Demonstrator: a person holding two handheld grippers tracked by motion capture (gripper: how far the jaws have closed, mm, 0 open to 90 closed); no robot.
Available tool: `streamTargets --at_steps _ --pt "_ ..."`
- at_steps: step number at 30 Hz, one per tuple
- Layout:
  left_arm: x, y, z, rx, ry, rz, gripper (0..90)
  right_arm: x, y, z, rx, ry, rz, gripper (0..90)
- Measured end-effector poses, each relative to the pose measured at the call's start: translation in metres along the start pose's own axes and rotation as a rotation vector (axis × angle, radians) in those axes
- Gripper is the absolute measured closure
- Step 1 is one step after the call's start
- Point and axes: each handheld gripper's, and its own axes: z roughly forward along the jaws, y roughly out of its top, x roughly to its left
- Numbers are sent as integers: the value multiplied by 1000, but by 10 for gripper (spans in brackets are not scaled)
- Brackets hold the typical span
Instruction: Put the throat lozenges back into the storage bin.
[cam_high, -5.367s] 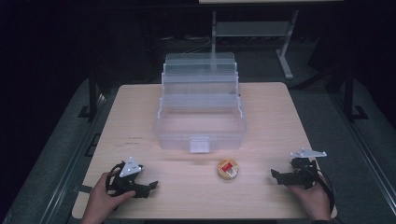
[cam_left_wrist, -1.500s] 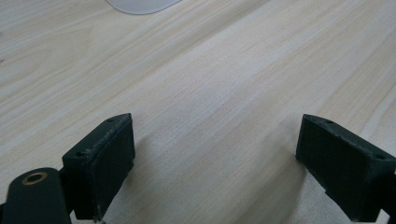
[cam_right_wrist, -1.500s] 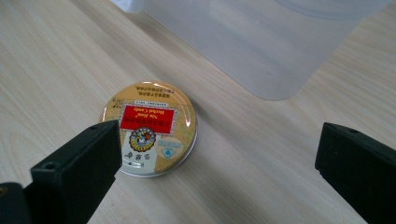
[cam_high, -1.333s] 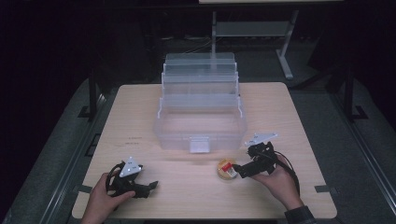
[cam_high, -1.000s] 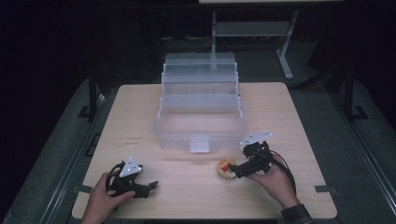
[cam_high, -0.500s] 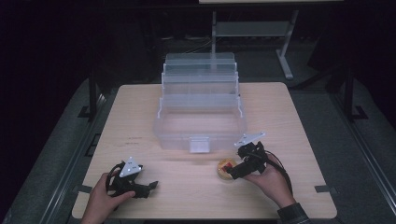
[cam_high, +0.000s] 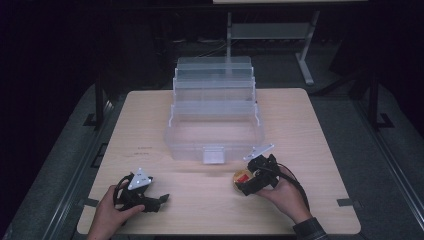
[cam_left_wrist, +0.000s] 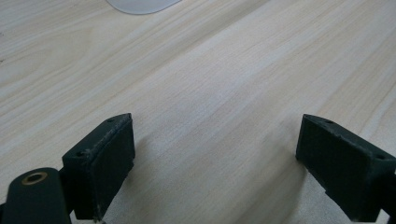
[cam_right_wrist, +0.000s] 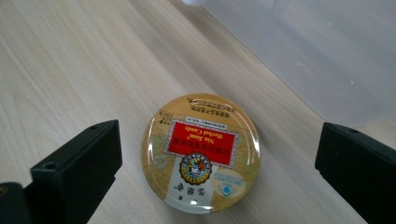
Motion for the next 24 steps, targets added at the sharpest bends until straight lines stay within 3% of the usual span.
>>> streamTargets --at_steps 5,8,24 --pt "0 0 0 0 0 0 108 4 1 6 23 -5 -17 3" --pt "0 0 0 0 0 0 108 4 0 7 26 -4 -18 44" --pt "0 0 0 0 0 0 108 6 -4 21 68 -6 -7 60"
